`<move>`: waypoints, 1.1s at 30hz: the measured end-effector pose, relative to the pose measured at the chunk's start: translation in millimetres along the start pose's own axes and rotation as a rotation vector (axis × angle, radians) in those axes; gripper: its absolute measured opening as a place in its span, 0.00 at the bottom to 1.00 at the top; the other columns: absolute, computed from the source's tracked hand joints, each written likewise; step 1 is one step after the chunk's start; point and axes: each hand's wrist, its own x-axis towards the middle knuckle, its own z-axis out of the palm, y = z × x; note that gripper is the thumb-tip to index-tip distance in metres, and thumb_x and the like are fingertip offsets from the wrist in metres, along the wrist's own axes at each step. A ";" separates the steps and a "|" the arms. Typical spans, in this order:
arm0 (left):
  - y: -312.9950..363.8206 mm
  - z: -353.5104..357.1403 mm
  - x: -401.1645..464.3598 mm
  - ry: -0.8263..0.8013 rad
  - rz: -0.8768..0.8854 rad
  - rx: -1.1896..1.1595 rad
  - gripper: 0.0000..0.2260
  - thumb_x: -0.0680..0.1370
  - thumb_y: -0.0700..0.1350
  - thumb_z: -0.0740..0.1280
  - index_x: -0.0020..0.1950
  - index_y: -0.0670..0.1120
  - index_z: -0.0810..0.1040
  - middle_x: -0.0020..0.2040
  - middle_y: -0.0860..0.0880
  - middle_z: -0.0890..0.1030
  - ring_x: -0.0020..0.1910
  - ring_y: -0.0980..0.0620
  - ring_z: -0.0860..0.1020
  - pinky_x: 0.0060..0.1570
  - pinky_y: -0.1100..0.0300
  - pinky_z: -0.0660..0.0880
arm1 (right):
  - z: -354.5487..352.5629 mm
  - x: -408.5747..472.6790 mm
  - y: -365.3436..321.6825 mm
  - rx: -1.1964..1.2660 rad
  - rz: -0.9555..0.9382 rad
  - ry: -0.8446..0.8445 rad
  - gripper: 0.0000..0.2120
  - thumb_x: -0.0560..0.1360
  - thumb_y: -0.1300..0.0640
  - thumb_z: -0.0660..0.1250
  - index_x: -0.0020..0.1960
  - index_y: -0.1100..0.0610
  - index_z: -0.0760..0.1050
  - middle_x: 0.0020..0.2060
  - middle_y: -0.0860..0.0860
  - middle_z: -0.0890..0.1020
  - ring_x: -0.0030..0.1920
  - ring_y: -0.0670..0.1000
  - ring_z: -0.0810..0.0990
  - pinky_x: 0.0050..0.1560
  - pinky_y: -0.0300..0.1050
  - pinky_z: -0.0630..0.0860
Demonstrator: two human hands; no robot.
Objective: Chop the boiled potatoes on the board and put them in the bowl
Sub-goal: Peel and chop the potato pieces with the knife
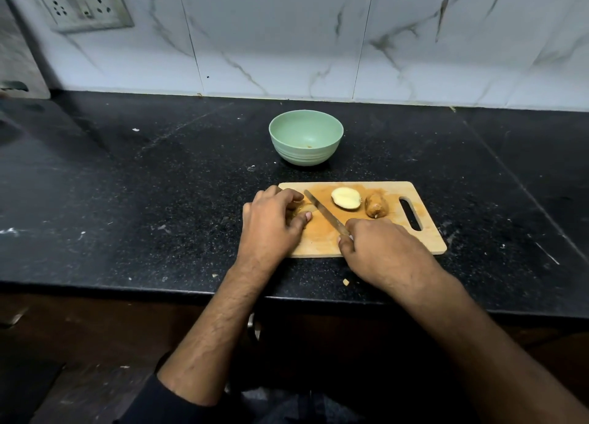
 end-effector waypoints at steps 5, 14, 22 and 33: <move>2.9 -1.7 4.4 -0.018 -0.018 -0.024 0.08 0.76 0.53 0.73 0.54 0.54 0.82 0.47 0.58 0.75 0.53 0.54 0.75 0.62 0.48 0.72 | -12.6 0.6 -2.3 -0.108 -0.026 0.005 0.17 0.83 0.44 0.58 0.68 0.47 0.73 0.55 0.52 0.79 0.57 0.54 0.78 0.51 0.48 0.73; 4.4 2.2 3.8 0.002 0.009 0.099 0.10 0.77 0.55 0.70 0.52 0.50 0.80 0.48 0.53 0.75 0.54 0.51 0.74 0.58 0.49 0.70 | -2.1 -5.3 2.7 0.034 0.004 0.118 0.14 0.82 0.42 0.58 0.58 0.49 0.75 0.43 0.49 0.75 0.45 0.52 0.73 0.44 0.46 0.71; 6.5 -1.4 -2.9 0.022 0.017 0.018 0.09 0.77 0.52 0.70 0.55 0.49 0.80 0.48 0.53 0.77 0.52 0.51 0.75 0.58 0.47 0.75 | 9.2 -13.0 -4.9 0.104 -0.025 0.106 0.14 0.84 0.46 0.55 0.59 0.53 0.73 0.37 0.49 0.70 0.42 0.53 0.71 0.42 0.47 0.69; 13.7 -1.7 -2.8 0.037 -0.012 0.023 0.03 0.77 0.46 0.71 0.48 0.48 0.80 0.46 0.52 0.76 0.49 0.50 0.75 0.56 0.49 0.75 | 14.8 -14.6 -10.0 0.048 -0.072 0.111 0.13 0.84 0.51 0.54 0.64 0.53 0.71 0.36 0.49 0.70 0.42 0.53 0.74 0.43 0.49 0.75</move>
